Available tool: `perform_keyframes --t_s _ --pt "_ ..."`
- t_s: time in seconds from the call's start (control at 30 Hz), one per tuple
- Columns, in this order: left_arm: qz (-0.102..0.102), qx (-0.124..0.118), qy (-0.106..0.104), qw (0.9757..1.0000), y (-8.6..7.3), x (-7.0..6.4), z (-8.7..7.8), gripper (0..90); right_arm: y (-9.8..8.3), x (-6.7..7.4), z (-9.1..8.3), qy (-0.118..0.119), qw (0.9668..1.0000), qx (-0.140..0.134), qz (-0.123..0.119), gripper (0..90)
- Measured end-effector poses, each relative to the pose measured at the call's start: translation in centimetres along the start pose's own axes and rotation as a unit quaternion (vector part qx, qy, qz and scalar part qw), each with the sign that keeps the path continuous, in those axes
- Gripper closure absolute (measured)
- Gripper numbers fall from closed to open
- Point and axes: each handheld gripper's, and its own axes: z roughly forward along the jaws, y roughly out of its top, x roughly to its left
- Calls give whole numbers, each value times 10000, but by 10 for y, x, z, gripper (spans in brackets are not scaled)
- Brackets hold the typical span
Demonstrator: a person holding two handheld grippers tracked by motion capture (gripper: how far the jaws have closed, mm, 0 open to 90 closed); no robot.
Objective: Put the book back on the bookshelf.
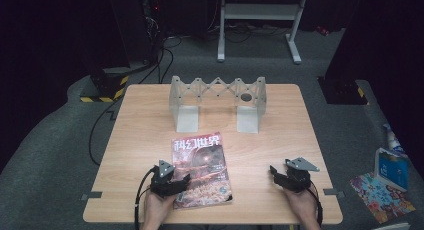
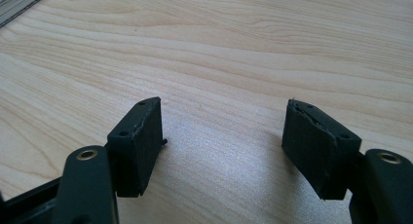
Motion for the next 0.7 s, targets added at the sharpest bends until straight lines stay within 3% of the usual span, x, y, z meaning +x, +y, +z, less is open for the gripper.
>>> perform_keyframes --t_s 0.7 --pt "205 47 -192 9996 15 -25 19 262 0 0 0 0 10000 -1 -3 311"
